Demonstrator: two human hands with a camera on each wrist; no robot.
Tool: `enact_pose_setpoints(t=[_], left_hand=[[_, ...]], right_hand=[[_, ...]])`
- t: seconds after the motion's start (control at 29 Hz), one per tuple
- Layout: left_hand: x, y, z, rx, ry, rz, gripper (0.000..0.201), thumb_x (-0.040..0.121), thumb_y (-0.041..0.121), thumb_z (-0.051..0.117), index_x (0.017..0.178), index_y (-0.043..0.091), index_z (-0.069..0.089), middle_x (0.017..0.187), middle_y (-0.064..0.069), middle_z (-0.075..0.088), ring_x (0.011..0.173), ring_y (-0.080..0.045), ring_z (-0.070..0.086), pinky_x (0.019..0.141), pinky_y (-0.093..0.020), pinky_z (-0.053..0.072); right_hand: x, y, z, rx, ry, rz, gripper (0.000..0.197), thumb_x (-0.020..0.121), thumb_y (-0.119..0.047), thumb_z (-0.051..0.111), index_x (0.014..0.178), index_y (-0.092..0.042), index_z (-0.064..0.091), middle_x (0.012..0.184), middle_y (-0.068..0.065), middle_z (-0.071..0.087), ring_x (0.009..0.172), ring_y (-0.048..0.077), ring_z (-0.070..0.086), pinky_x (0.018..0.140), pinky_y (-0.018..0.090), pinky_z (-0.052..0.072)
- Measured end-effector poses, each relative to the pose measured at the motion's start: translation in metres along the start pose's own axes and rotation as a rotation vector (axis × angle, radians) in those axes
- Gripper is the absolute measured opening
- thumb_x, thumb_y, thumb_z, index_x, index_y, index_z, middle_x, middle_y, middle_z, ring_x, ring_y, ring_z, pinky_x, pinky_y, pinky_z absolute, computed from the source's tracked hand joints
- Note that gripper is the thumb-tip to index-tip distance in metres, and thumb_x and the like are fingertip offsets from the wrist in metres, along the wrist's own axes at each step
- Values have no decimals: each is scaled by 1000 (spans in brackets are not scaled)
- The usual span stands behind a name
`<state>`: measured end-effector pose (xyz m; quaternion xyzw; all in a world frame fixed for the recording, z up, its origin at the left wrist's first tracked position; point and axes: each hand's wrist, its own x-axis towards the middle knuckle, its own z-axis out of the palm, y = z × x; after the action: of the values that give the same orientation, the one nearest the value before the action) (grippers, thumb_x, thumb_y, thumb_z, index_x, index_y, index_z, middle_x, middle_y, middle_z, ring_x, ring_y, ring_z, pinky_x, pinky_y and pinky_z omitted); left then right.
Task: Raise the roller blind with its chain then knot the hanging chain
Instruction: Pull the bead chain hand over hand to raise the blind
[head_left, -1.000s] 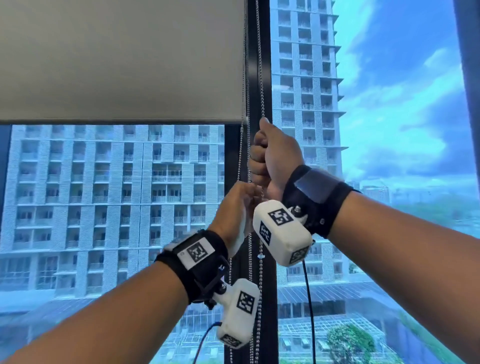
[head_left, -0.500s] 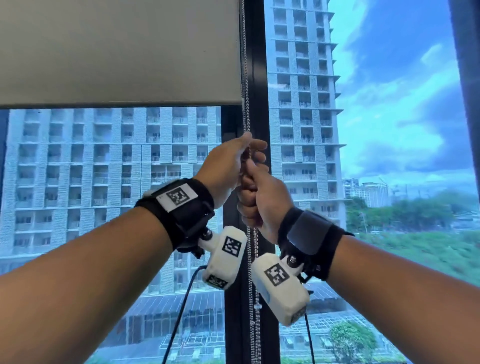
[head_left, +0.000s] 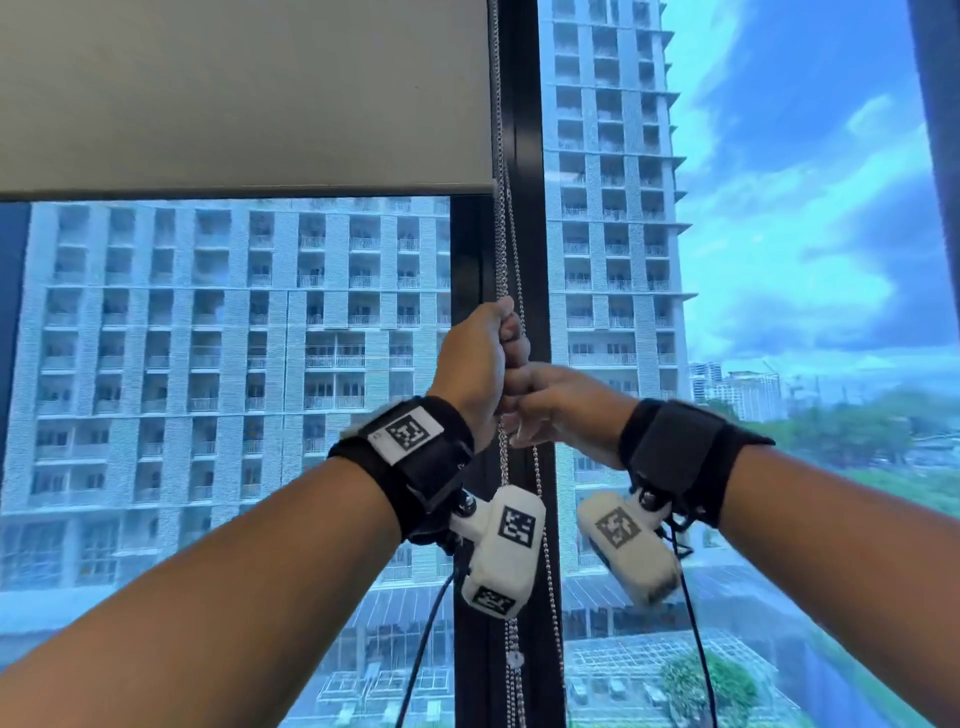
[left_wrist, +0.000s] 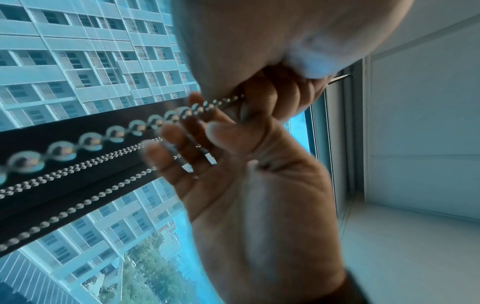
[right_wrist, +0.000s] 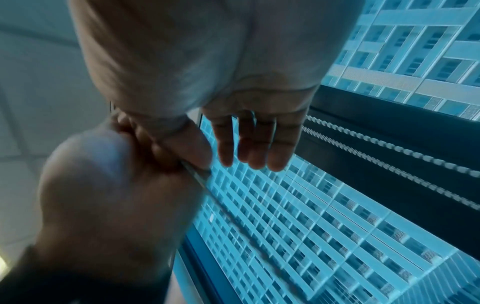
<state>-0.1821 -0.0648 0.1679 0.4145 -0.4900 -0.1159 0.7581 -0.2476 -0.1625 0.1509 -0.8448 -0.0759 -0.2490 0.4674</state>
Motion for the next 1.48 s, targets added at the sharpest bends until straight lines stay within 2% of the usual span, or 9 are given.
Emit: enact_pose_setpoints(t=[0.14, 0.28, 0.38, 0.55, 0.66, 0.83, 1.0, 1.14, 1.48], left_hand=[[-2, -3, -5, -34, -11, 6, 42, 104, 32, 33, 63, 26, 27, 48, 8, 16, 38, -8, 7, 41, -15, 5], [-4, -1, -7, -31, -12, 26, 41, 103, 28, 31, 62, 27, 31, 48, 8, 19, 41, -10, 5, 44, -19, 3], [-5, -7, -4, -27, 6, -2, 39, 101, 31, 34, 63, 27, 35, 51, 8, 20, 41, -8, 8, 45, -17, 5], [-10, -20, -2, -25, 34, -7, 22, 83, 38, 54, 64, 30, 46, 68, -3, 34, 65, -15, 25, 72, -43, 10], [-13, -28, -10, 4, 16, 3, 18, 74, 38, 56, 61, 26, 53, 61, -1, 44, 61, -18, 38, 66, -35, 23], [-16, -31, -36, 107, -55, -80, 34, 84, 26, 42, 55, 21, 60, 65, -5, 50, 62, -22, 40, 58, -34, 24], [-8, -21, -50, 124, -128, -61, 29, 87, 19, 35, 75, 10, 60, 74, -7, 66, 67, -21, 55, 72, -38, 40], [-1, 2, -46, 157, -193, -10, 36, 89, 13, 23, 64, 17, 48, 54, 1, 43, 47, -15, 42, 62, -32, 41], [17, 37, -29, 155, -147, 58, 36, 106, 28, 38, 114, 1, 60, 83, -7, 64, 72, -18, 67, 63, -29, 48]], right_hand=[[13, -25, -14, -69, -118, -30, 43, 62, 26, 33, 77, -13, 43, 64, 2, 32, 57, 10, 40, 65, 30, 33], [22, -45, -17, -17, 138, -75, 36, 75, 21, 41, 99, 3, 60, 78, 11, 55, 68, 18, 55, 79, 39, 49], [26, -69, -13, 376, 254, -116, 20, 89, -1, 42, 100, 0, 59, 87, 17, 60, 69, 22, 57, 69, 34, 50], [36, -91, -2, 619, 296, -79, 27, 98, -32, 42, 76, -17, 46, 61, 0, 40, 42, 13, 35, 43, 19, 31], [39, -82, 4, 670, 331, -90, 44, 99, -47, 42, 62, -23, 37, 47, -7, 22, 31, 9, 15, 37, 11, 14], [33, -71, 17, 732, 296, -105, 50, 101, -47, 36, 57, -24, 27, 37, -9, 20, 27, 8, 14, 40, 7, 19], [26, -62, 31, 712, 322, -100, 49, 99, -45, 40, 57, -25, 26, 40, -8, 17, 30, 9, 11, 42, 8, 15], [20, -51, 41, 694, 317, -129, 48, 99, -44, 43, 57, -25, 29, 43, -7, 18, 32, 8, 9, 41, 10, 10], [15, -14, 42, 555, 251, -41, 46, 98, -49, 42, 60, -26, 31, 50, -5, 17, 37, 9, 11, 40, 13, 10]])
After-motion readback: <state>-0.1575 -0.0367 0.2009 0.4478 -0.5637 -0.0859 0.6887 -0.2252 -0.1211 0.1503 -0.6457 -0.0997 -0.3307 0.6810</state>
